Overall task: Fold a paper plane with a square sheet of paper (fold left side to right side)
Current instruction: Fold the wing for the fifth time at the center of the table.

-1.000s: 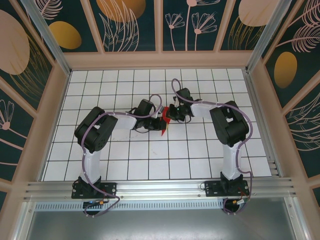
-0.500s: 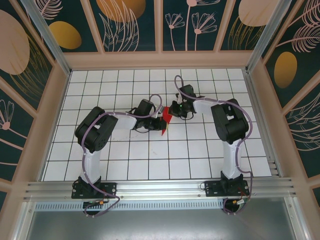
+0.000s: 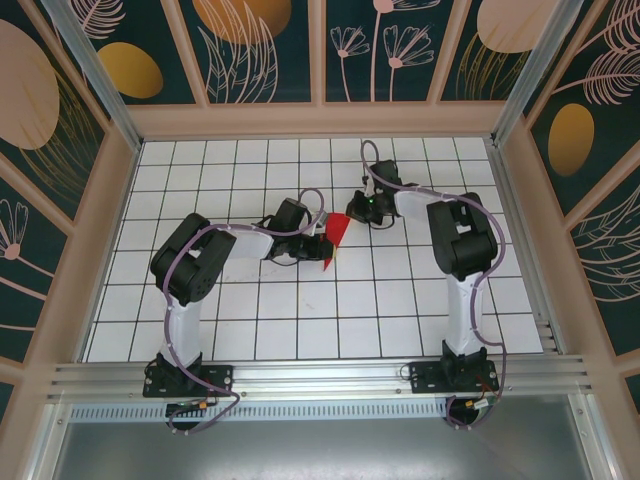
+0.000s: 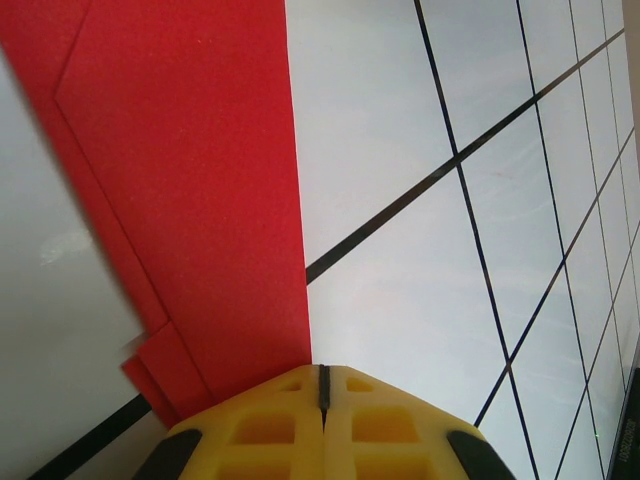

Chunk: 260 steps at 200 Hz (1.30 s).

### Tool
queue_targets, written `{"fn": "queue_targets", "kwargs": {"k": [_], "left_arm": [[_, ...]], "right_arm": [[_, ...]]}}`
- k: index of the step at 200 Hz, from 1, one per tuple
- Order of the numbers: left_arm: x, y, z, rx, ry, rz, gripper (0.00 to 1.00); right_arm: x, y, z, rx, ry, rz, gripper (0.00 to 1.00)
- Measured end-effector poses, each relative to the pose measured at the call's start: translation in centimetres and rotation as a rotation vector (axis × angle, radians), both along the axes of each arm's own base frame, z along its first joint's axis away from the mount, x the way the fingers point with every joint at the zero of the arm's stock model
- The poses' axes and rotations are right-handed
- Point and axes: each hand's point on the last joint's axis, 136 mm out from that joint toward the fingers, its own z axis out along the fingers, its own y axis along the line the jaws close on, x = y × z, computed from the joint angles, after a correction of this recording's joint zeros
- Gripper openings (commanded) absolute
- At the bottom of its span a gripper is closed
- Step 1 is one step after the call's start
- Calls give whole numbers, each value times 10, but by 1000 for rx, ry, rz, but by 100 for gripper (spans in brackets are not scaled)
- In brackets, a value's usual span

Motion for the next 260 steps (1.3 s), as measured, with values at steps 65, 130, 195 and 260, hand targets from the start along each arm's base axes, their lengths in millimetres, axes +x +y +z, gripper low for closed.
{"fn": "queue_targets", "kwargs": {"k": [65, 130, 195, 260], "left_arm": [[0, 0, 0, 0, -1, 0, 5], [0, 0, 0, -1, -1, 0, 5], [0, 0, 1, 2, -6, 2, 8], [-8, 4, 9, 9, -23, 9, 16]], "right_arm": [[42, -55, 8, -96, -92, -125, 5], [-20, 1, 63, 32, -147, 14, 5], [-56, 37, 4, 59, 31, 68, 5], [-53, 32, -2, 45, 54, 40, 5]]}}
